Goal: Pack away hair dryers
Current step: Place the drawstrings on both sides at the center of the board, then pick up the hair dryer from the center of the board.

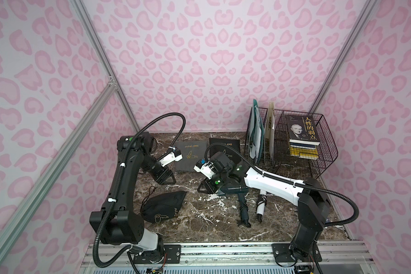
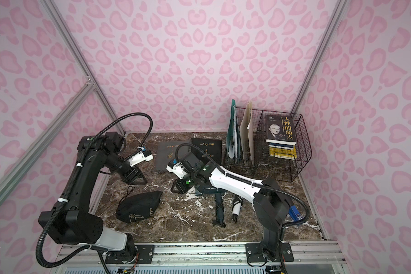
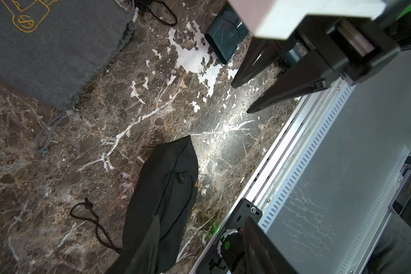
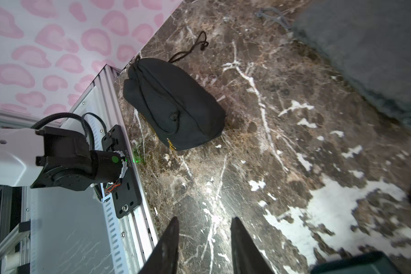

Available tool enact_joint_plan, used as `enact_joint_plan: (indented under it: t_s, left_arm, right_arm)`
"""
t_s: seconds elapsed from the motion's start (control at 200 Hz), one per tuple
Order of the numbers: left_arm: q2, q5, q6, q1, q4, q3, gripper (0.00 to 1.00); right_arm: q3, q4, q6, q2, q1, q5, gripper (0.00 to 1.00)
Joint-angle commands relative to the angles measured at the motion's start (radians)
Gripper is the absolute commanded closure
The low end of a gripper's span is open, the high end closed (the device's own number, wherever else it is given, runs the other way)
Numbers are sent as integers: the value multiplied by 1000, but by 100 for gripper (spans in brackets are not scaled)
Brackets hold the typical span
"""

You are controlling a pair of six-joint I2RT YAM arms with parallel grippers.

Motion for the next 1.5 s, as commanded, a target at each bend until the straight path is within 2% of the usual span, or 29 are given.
enact_joint_plan:
  t_s: [0.0, 0.075, 0.27, 0.44, 0.635, 0.725, 0.835, 1.15, 1.495]
  left_arm:
    - [-23, 73, -133, 1, -13, 42, 37]
    - [-47, 96, -247, -1, 59, 64, 34]
    - [-135, 172, -464, -10, 242, 34, 26]
    - [-208, 198, -545, -29, 359, -57, 23]
    - [-241, 187, -533, -67, 374, -115, 23]
    - [-258, 181, -532, -77, 381, -138, 23]
    - [-281, 183, -530, -85, 392, -163, 22]
    - [-308, 186, -522, -95, 394, -191, 21]
    - [-320, 184, -524, -98, 386, -219, 21]
  right_arm:
    - [-84, 12, 99, -61, -28, 186, 60]
    - [-149, -5, 154, -130, -31, 313, 55]
    - [-335, -78, 339, -294, -26, 506, 47]
    - [-540, -60, 490, -434, -22, 537, 40]
    - [-681, -15, 605, -504, 6, 547, 40]
    - [-700, -23, 623, -496, 15, 563, 39]
    - [-728, 11, 620, -471, 16, 526, 38]
    - [-734, 37, 616, -388, 26, 503, 39]
    - [-718, 12, 628, -296, 37, 570, 42]
